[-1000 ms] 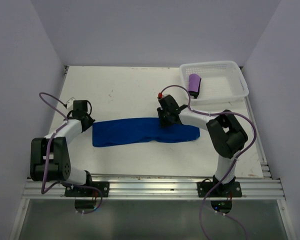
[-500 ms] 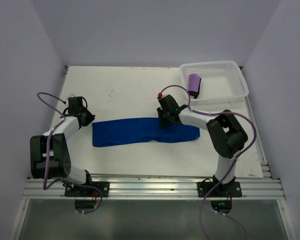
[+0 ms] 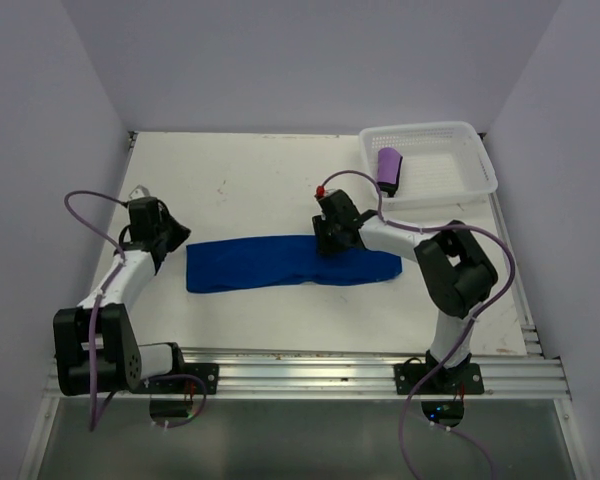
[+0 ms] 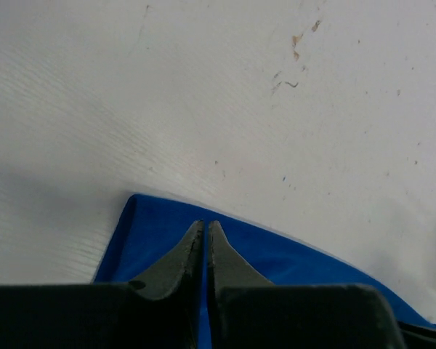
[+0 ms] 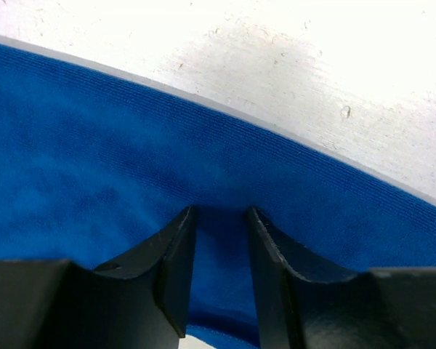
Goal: Roll the towels
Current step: Fold the towel
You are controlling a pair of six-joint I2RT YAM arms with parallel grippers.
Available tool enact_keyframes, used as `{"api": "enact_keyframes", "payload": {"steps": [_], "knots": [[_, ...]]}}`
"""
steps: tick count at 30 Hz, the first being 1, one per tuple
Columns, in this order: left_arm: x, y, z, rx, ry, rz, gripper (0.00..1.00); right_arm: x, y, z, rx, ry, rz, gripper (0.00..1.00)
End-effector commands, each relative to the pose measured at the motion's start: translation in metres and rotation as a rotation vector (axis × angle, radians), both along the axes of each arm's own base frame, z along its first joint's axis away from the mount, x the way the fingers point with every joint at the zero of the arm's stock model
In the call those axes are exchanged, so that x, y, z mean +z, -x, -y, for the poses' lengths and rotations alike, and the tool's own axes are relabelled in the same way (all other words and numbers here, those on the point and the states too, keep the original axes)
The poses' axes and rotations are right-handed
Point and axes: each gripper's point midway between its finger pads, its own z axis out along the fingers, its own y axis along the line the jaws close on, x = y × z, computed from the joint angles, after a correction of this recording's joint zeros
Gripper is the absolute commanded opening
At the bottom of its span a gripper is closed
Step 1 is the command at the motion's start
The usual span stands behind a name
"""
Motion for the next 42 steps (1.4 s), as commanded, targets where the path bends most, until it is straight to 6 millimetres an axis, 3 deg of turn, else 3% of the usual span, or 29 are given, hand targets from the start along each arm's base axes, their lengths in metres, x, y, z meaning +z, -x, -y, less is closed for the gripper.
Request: {"api": "enact_keyframes", "payload": {"steps": [1,3,7,8,12,15,16,17,21,25,27,31,36,42], "knots": [[-0.016,0.007,0.019,-0.054,0.054,0.007,0.07,0.003,0.014,0.025,-0.001,0.056,-0.03,0.4],[-0.026,0.011,0.028,-0.068,0.062,-0.004,0.01,0.014,0.014,0.025,-0.006,0.047,-0.019,0.44],[-0.046,0.017,0.041,-0.088,0.077,-0.025,0.0,0.047,0.013,0.032,-0.03,0.036,0.047,0.51],[-0.047,0.016,0.044,-0.095,0.075,-0.026,0.0,0.06,0.013,0.035,-0.041,0.03,0.073,0.53],[-0.049,0.009,0.065,-0.148,0.07,-0.027,0.0,0.082,0.017,0.04,-0.064,0.006,0.112,0.56],[-0.048,0.002,0.075,-0.171,0.073,-0.019,0.0,0.095,0.021,0.057,-0.124,0.027,0.149,0.56],[-0.05,-0.001,0.076,-0.174,0.072,-0.023,0.0,0.091,0.025,0.066,-0.145,0.04,0.143,0.54],[-0.049,-0.004,0.079,-0.182,0.072,-0.015,0.0,0.1,0.024,0.075,-0.185,0.024,0.167,0.52],[-0.061,-0.008,0.081,-0.19,0.067,-0.042,0.0,0.099,0.028,0.119,-0.327,0.028,0.166,0.45],[-0.079,-0.004,0.069,-0.152,0.011,-0.116,0.0,0.084,0.036,0.167,-0.477,0.036,0.13,0.38],[-0.086,0.002,0.059,-0.115,-0.025,-0.156,0.0,0.078,0.038,0.183,-0.534,0.036,0.117,0.4],[-0.092,0.013,0.047,-0.061,-0.053,-0.214,0.0,0.069,0.037,0.198,-0.597,0.026,0.098,0.49],[-0.094,0.022,0.036,-0.036,-0.061,-0.229,0.0,0.06,0.021,0.209,-0.634,0.022,0.078,0.5],[-0.097,0.025,0.038,-0.056,-0.056,-0.239,0.0,0.051,-0.012,0.195,-0.592,-0.015,0.09,0.48]]}}
